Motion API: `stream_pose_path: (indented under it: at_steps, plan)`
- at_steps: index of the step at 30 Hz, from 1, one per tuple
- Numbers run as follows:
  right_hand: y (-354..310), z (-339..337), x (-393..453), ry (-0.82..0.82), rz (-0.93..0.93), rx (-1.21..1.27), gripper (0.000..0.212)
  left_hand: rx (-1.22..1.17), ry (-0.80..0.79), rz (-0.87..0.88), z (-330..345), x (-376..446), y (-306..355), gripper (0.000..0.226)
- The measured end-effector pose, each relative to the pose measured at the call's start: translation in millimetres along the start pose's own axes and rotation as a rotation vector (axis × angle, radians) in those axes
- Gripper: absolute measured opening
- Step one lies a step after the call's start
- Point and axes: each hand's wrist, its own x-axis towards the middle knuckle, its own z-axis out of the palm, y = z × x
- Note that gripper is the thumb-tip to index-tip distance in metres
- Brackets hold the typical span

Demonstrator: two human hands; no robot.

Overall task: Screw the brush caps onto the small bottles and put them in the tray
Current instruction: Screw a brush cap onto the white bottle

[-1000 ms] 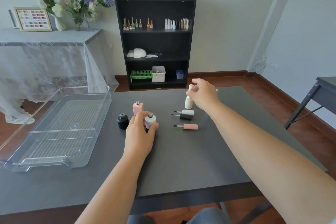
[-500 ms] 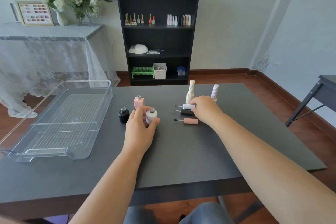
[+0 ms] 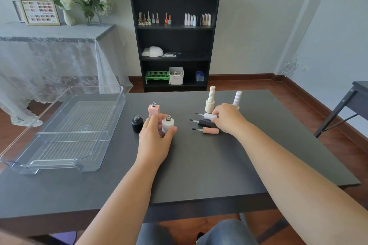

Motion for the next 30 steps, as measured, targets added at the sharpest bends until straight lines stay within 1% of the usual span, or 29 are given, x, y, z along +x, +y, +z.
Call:
stream_pose_path:
  at_steps: [3, 4, 6, 8, 10, 12, 14, 16, 19, 30]
  plan:
    - [3, 1, 0, -0.005, 0.006, 0.023, 0.023, -0.002, -0.001, 0.001, 0, 0, 0, 0.033]
    - [5, 2, 0, 0.016, 0.000, 0.041, 0.022, -0.007, -0.001, 0.001, 0, 0, 1, 0.034]
    - [10, 3, -2, 0.110, -0.043, 0.124, 0.018, -0.011, 0.000, 0.007, 0, 0, 1, 0.034]
    - [14, 2, -10, 0.224, -0.086, 0.305, 0.014, -0.016, -0.003, 0.020, 0, 0, 0, 0.034]
    - [14, 0, -22, 0.277, -0.126, 0.531, 0.013, -0.031, -0.012, 0.040, 1, 0, -1, 0.035]
    - [12, 0, -36, 0.260, -0.188, 0.731, 0.018, -0.042, -0.019, 0.055, 2, 0, -3, 0.036]
    - [10, 3, -48, 0.225, -0.259, 0.853, 0.022, -0.029, -0.024, 0.068, 2, -1, -5, 0.037]
    - [9, 8, -55, 0.195, -0.297, 0.890, 0.023, -0.018, -0.028, 0.088, 2, -1, -5, 0.038]
    - [7, 16, -59, 0.170, -0.304, 0.873, 0.026, -0.008, -0.035, 0.119, 3, -1, -5, 0.042]
    - [8, 24, -55, 0.230, -0.350, 0.809, 0.032, 0.040, -0.035, 0.154, 4, 0, -4, 0.046]
